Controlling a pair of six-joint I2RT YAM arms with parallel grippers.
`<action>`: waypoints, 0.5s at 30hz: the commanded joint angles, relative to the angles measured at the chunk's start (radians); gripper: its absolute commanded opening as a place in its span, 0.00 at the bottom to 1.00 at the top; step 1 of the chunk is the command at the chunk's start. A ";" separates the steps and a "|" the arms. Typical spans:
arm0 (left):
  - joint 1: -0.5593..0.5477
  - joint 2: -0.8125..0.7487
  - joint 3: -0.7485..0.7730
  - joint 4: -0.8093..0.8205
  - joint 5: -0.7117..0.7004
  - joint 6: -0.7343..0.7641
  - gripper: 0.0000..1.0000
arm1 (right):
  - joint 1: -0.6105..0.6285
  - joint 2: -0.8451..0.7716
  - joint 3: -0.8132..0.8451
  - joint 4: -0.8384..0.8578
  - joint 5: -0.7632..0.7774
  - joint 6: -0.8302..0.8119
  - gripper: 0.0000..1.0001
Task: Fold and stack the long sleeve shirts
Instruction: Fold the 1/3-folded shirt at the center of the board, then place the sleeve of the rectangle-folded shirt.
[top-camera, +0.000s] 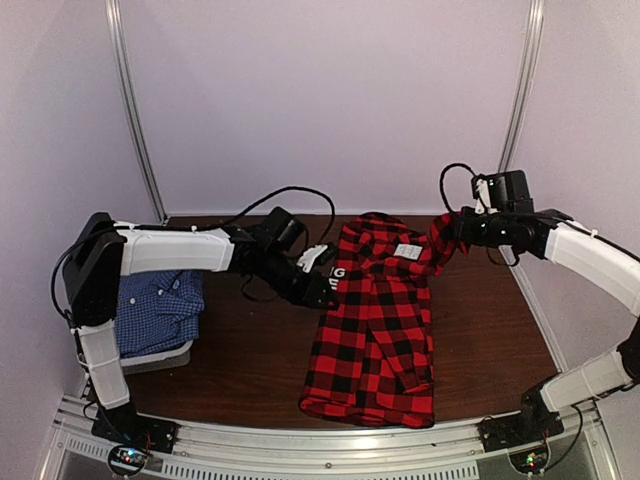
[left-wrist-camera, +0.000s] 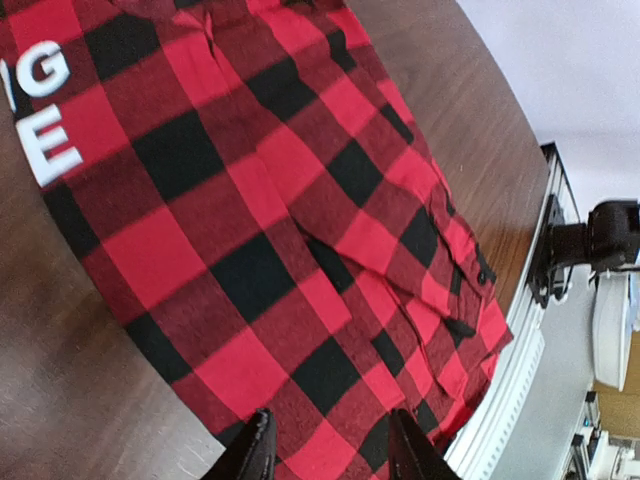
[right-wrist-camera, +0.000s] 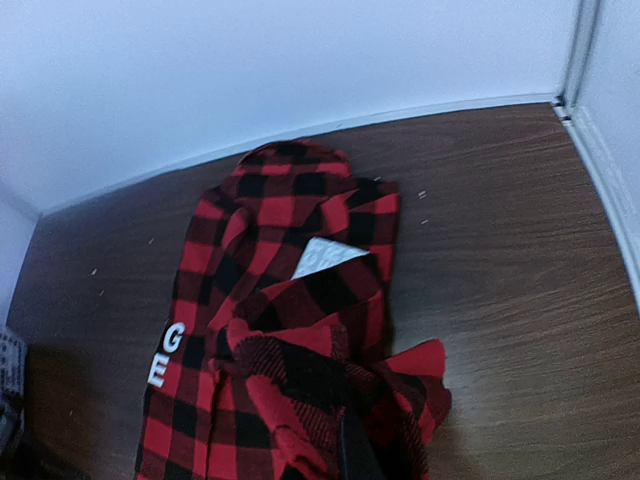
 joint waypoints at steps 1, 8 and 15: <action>0.044 0.029 0.060 0.153 -0.012 -0.095 0.39 | 0.179 -0.032 -0.089 0.052 -0.022 0.069 0.00; 0.081 0.073 0.089 0.196 0.010 -0.115 0.40 | 0.469 0.005 -0.218 0.181 -0.051 0.171 0.00; 0.081 0.076 0.040 0.234 0.039 -0.124 0.53 | 0.641 0.175 -0.202 0.215 -0.072 0.194 0.06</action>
